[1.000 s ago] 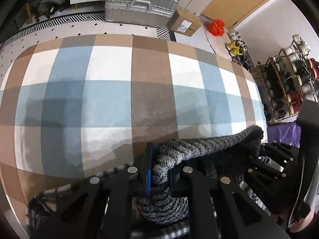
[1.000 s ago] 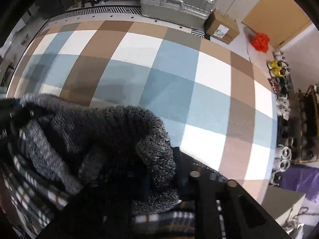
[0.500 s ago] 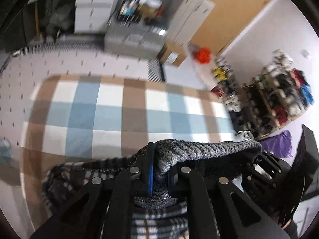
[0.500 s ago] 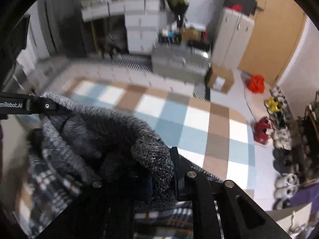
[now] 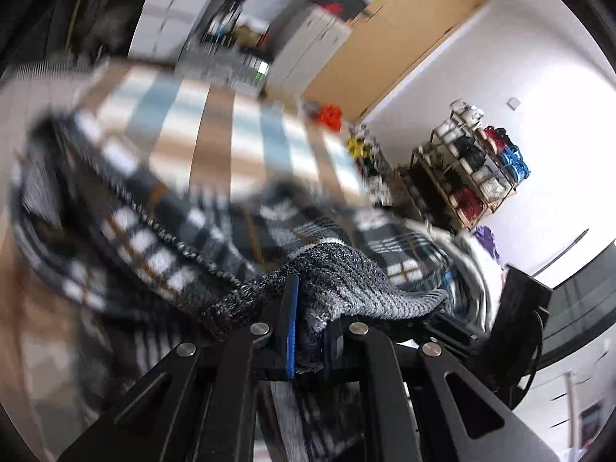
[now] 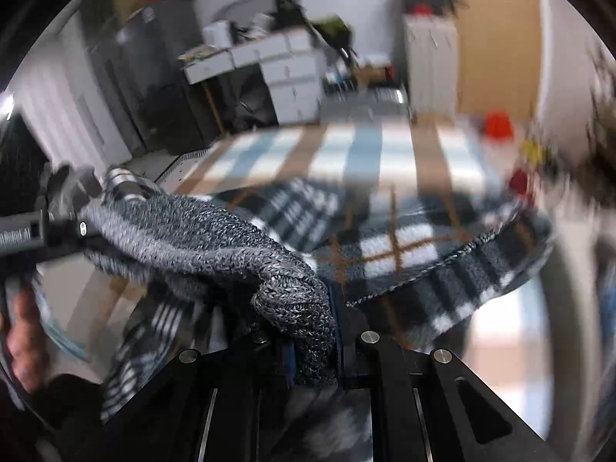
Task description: Fold large clothes
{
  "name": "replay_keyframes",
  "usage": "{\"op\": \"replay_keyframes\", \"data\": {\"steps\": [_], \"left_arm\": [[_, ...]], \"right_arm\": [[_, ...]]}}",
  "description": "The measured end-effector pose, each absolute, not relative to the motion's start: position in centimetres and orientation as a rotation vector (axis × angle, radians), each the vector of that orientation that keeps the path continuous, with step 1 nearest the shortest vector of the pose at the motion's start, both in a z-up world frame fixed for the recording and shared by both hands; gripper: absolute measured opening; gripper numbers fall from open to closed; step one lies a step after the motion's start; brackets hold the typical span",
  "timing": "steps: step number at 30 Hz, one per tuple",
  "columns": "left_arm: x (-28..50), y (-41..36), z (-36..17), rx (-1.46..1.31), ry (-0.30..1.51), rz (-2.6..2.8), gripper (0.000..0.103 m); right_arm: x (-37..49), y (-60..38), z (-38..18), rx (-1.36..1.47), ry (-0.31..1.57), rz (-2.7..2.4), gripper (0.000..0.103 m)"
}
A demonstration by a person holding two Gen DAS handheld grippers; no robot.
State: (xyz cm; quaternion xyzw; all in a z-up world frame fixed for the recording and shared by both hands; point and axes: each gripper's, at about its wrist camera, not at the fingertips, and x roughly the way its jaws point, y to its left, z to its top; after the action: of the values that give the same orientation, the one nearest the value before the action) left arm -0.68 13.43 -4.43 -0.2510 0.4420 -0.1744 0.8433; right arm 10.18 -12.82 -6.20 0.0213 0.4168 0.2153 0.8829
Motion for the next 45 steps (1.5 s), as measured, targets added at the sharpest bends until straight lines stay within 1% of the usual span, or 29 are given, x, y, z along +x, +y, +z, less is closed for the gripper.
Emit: {"op": "replay_keyframes", "data": {"steps": [2,6,8,11,12,13,14,15,16,18,24,28,31,32,34,35,37,40,43,45], "left_arm": [[-1.3,13.0,-6.7,-0.525,0.971,-0.348,0.004],[-1.3,12.3,-9.9,-0.512,1.055,-0.345,0.004],[-1.2,12.4,-10.4,-0.489,1.093,-0.336,0.004],[-1.0,13.1,-9.9,-0.484,1.1,-0.359,0.005],[-1.0,13.3,-9.5,-0.464,1.107,-0.372,0.006],[-1.2,13.1,-9.4,-0.441,1.116,-0.372,0.006],[-1.5,13.2,-9.3,-0.416,1.127,-0.368,0.008],[-1.4,13.3,-9.2,-0.393,1.145,-0.37,0.016],[-1.3,13.4,-9.3,-0.384,1.162,-0.369,0.036],[-1.1,13.8,-9.3,-0.383,1.181,-0.371,0.06],[-3.1,15.3,-8.2,-0.454,1.171,-0.417,0.06],[-3.8,15.7,-4.9,-0.401,1.099,-0.439,0.06],[-2.7,15.7,-3.0,-0.354,1.035,-0.417,0.06],[-2.1,15.2,-2.9,-0.34,1.029,-0.416,0.06],[0.2,14.1,-3.4,-0.287,1.047,-0.397,0.06],[1.8,13.7,-4.2,-0.265,1.059,-0.361,0.06],[2.3,15.1,-6.3,-0.276,1.086,-0.309,0.06],[2.4,18.0,-9.6,-0.363,1.187,-0.279,0.06],[2.7,19.7,-13.2,-0.508,1.265,-0.257,0.06],[2.5,20.3,-14.3,-0.551,1.258,-0.283,0.06]], "right_arm": [[9.2,-13.2,-9.0,0.114,0.931,0.437,0.014],[8.2,-13.2,-12.2,0.158,0.972,0.4,0.014],[7.9,-13.2,-12.8,0.191,0.997,0.406,0.015],[7.5,-12.6,-12.3,0.149,1.009,0.432,0.022],[7.5,-12.4,-12.1,0.132,1.011,0.442,0.031],[7.3,-12.2,-11.9,0.112,1.019,0.455,0.062],[7.2,-12.1,-11.9,0.093,1.041,0.46,0.083],[6.9,-12.1,-11.8,0.081,1.047,0.46,0.103],[6.2,-12.3,-11.6,0.072,1.029,0.462,0.103],[5.8,-12.4,-11.2,0.022,1.004,0.457,0.103],[5.3,-13.8,-9.9,0.051,0.998,0.441,0.103],[6.1,-15.4,-7.3,0.132,0.93,0.484,0.103],[6.7,-16.4,-4.7,0.194,0.839,0.505,0.103],[7.3,-16.5,-3.6,0.212,0.803,0.505,0.103],[9.2,-15.7,-2.6,0.22,0.799,0.526,0.103],[10.0,-15.2,-2.4,0.218,0.817,0.527,0.103],[12.9,-14.1,-2.8,0.213,0.878,0.535,0.103],[17.1,-12.5,-5.5,0.185,1.002,0.509,0.103],[19.4,-12.8,-10.1,0.128,1.171,0.421,0.103],[19.4,-13.9,-13.7,0.129,1.268,0.386,0.103]]}}
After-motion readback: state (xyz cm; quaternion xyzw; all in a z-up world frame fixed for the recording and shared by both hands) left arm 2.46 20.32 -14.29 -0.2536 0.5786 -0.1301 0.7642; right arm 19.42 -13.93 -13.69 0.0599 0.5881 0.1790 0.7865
